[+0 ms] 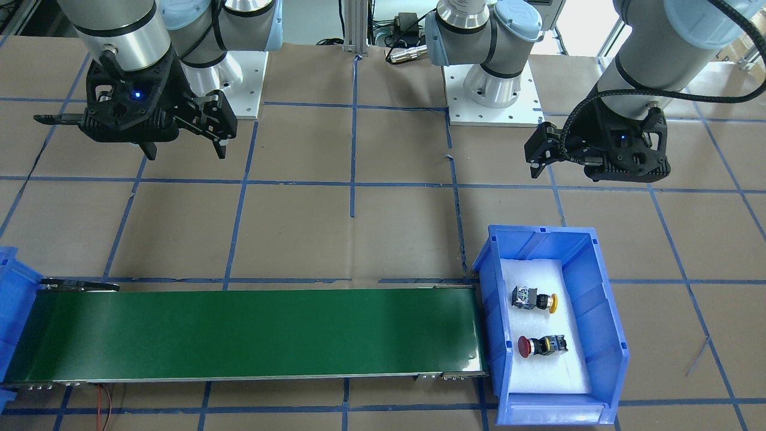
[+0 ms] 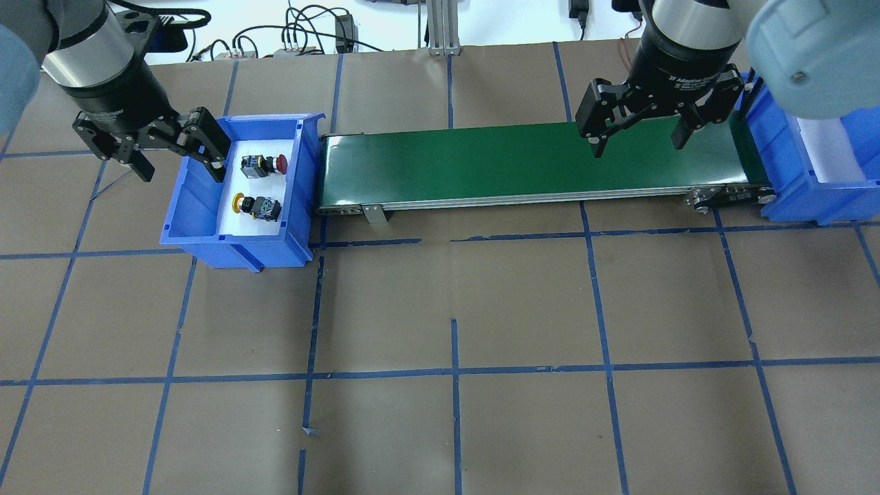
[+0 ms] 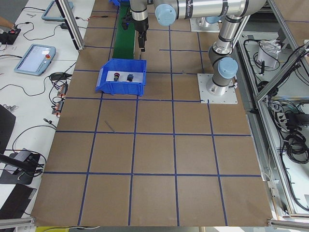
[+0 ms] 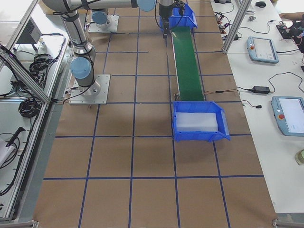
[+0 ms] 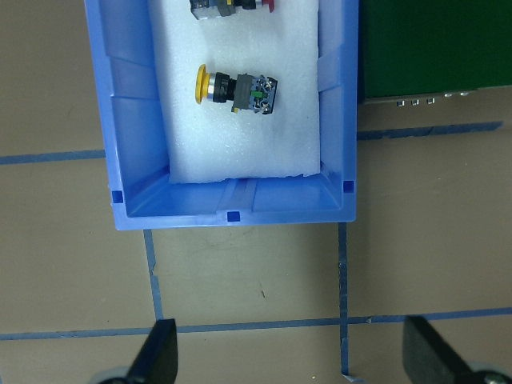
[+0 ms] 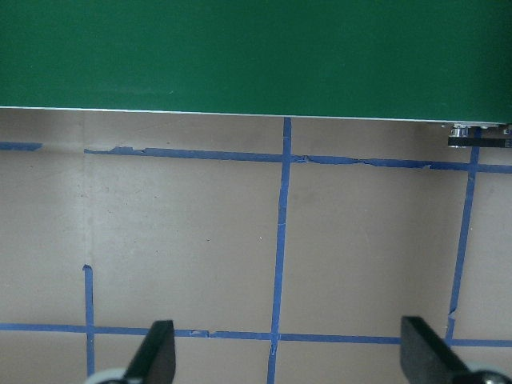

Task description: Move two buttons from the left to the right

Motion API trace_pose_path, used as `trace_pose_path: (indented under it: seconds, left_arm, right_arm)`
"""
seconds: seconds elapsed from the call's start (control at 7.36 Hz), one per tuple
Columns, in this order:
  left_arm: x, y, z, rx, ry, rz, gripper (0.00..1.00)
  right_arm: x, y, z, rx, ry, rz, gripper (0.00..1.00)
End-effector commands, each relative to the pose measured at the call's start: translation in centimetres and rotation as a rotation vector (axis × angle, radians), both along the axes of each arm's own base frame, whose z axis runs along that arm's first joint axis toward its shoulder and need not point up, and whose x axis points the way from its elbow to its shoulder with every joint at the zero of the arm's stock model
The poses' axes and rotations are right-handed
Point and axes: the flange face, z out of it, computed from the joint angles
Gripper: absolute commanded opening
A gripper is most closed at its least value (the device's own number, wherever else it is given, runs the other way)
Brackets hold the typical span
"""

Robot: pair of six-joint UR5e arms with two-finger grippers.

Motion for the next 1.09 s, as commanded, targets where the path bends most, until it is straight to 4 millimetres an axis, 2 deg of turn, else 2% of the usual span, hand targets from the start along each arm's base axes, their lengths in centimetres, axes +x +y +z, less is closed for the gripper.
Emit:
trace_pose_path:
  seconds: [0.0,0.95]
  left_arm:
    - [-0.03,0.05,-0.02,0.001,0.0,0.0,1.0]
    - [-0.31,0.08,-0.29,0.004,0.044,0.005,1.0]
  right_arm:
    - [0.14,0.07,0.04,-0.001,0.0,0.003,1.0]
    - [-0.01,-0.05,-0.02,-0.001,0.0,0.0,1.0]
